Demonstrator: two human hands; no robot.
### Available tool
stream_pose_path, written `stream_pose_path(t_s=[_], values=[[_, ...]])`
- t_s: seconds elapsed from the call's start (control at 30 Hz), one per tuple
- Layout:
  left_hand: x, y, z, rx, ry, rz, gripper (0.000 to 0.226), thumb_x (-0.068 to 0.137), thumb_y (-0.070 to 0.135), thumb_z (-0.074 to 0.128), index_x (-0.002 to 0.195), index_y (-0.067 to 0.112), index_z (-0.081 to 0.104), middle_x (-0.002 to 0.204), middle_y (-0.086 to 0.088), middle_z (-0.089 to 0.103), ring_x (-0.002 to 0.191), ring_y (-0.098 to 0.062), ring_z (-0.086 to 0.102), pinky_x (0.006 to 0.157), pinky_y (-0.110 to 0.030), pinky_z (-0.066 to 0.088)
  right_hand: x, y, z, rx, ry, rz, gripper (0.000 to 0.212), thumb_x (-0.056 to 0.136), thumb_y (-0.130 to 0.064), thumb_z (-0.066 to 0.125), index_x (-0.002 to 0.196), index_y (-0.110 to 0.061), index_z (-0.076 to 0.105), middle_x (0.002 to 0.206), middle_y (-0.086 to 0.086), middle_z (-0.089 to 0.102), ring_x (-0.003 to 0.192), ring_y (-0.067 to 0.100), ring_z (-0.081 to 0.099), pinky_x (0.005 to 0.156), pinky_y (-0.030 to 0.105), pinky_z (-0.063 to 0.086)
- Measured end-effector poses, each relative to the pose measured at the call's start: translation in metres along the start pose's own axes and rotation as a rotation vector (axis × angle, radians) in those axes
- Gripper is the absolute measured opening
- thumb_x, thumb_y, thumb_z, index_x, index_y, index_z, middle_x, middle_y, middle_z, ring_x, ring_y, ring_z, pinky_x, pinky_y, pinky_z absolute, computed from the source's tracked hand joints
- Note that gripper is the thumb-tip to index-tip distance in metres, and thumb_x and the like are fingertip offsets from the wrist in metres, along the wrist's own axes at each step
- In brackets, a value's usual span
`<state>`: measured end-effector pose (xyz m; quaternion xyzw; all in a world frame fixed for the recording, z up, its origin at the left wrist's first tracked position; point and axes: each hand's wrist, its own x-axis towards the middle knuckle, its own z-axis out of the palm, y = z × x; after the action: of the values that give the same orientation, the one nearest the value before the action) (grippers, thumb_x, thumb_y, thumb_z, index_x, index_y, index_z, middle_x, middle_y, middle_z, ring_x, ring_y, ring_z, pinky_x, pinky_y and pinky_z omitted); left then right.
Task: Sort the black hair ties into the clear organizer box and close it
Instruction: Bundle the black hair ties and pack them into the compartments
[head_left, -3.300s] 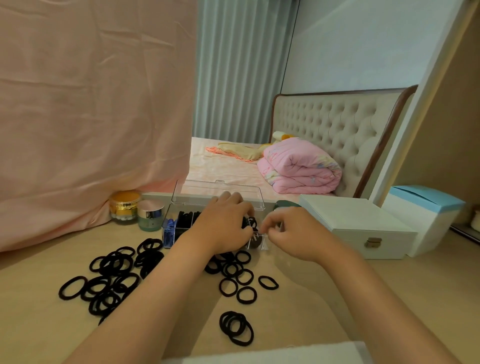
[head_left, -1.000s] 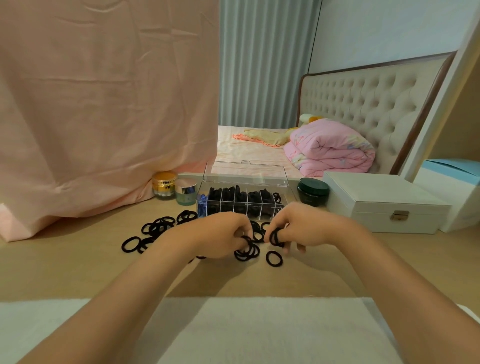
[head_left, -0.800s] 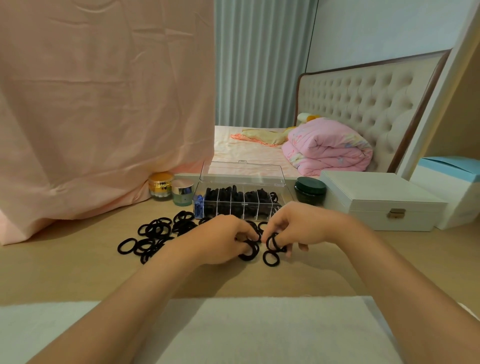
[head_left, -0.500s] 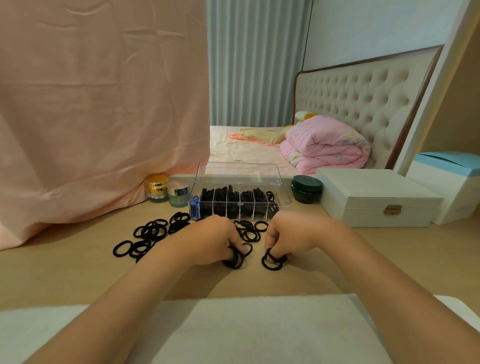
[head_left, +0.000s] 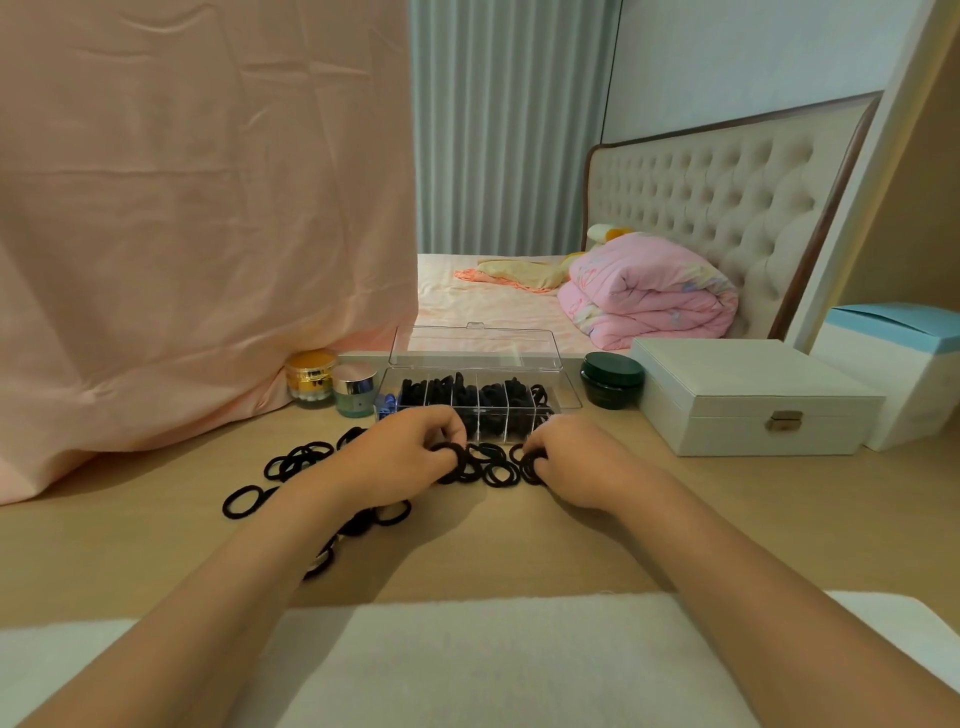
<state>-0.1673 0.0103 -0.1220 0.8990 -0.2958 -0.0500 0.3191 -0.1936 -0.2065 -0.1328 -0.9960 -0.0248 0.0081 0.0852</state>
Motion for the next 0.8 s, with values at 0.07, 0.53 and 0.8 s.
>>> stream_pose_path(t_s=[0.07, 0.53, 0.8], values=[[0.0, -0.001, 0.002, 0.085, 0.03, -0.012, 0.016, 0.097, 0.017, 0.057, 0.094, 0.031, 0.061, 0.073, 0.013, 0.055, 0.062, -0.002, 0.049, 0.056, -0.013, 0.035, 0.003, -0.003, -0.007, -0.072, -0.058, 0.013, 0.04, 0.099, -0.01, 0.055, 0.138, -0.019, 0.062, 0.138, 0.009, 0.059, 0.112, 0.024, 0.064, 0.097, 0.035, 0.054], [0.006, 0.001, 0.006, 0.66, -0.06, 0.064, 0.035, 0.099, 0.02, 0.058, 0.128, 0.038, 0.065, 0.127, 0.003, 0.051, 0.119, -0.02, 0.05, 0.083, -0.034, 0.049, -0.019, -0.011, -0.034, 0.552, -0.158, -0.145, 0.034, 0.088, 0.003, 0.063, 0.103, -0.024, 0.078, 0.096, 0.004, 0.079, 0.084, 0.022, 0.074, 0.078, 0.037, 0.062], [0.005, -0.009, 0.0, 0.164, 0.076, 0.033, 0.013, 0.099, 0.02, 0.054, 0.106, 0.031, 0.055, 0.101, 0.008, 0.062, 0.083, -0.007, 0.058, 0.068, -0.021, 0.045, -0.015, -0.016, -0.02, 0.495, -0.156, -0.068, 0.03, 0.092, 0.002, 0.059, 0.104, -0.018, 0.077, 0.084, 0.008, 0.078, 0.071, 0.019, 0.075, 0.057, 0.021, 0.049]])
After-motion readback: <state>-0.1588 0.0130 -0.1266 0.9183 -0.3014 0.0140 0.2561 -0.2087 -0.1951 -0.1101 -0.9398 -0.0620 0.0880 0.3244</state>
